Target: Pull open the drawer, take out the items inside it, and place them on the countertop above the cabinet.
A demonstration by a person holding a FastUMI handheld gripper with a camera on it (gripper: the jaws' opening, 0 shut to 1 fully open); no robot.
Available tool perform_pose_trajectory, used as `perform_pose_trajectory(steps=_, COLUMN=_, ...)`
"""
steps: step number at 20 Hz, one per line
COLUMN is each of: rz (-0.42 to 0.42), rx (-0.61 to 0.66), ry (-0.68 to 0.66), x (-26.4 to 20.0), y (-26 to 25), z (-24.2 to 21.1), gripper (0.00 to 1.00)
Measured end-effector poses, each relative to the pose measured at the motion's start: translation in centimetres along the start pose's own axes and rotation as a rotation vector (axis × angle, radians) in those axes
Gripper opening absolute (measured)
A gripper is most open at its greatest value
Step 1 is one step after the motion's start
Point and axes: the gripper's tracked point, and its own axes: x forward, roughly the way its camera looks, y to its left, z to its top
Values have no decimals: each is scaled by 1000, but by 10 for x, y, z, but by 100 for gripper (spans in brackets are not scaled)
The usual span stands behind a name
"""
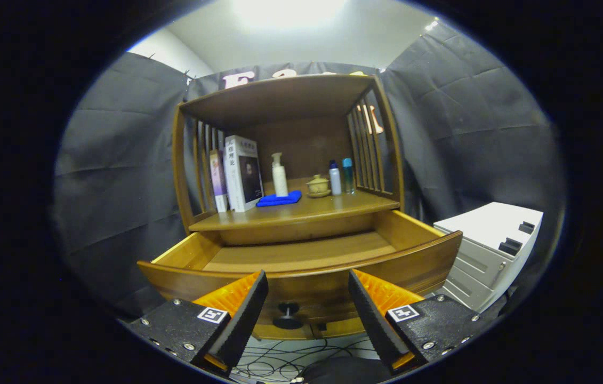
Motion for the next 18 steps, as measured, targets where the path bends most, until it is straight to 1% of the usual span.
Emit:
perform_pose_trajectory(steps=2, rz=-13, rx=-15, ry=2, x=6, y=-2, z=12, gripper=95)
perform_pose_trajectory(steps=5, rz=-18, rx=-77, ry=15, x=19, y=3, z=27, gripper=95)
perform_pose_trajectory(steps=6, rz=-6, rx=-93, ry=13, x=23, y=10, z=33, gripper=95)
perform_pose_trajectory(steps=8, rz=26, rx=-98, ry=4, x=36, y=29, z=48, gripper=96)
perform_pose_trajectory(steps=10, rz=16, rx=-96, ry=10, x=47, y=36, z=59, gripper=96)
perform_pose_trajectory(steps=12, rz=23, rx=-102, ry=0, x=64, y=49, z=73, gripper=96)
perform_pose_trajectory(steps=15, rz=-28, rx=-125, ry=45, x=88, y=49, z=78, gripper=96)
perform_pose_trajectory(steps=17, rz=-92, rx=-136, ry=134, x=103, y=39, z=63, gripper=96)
perform_pose_trajectory(steps=18, rz=-107, rx=-130, ry=169, x=110, y=38, z=57, gripper=96)
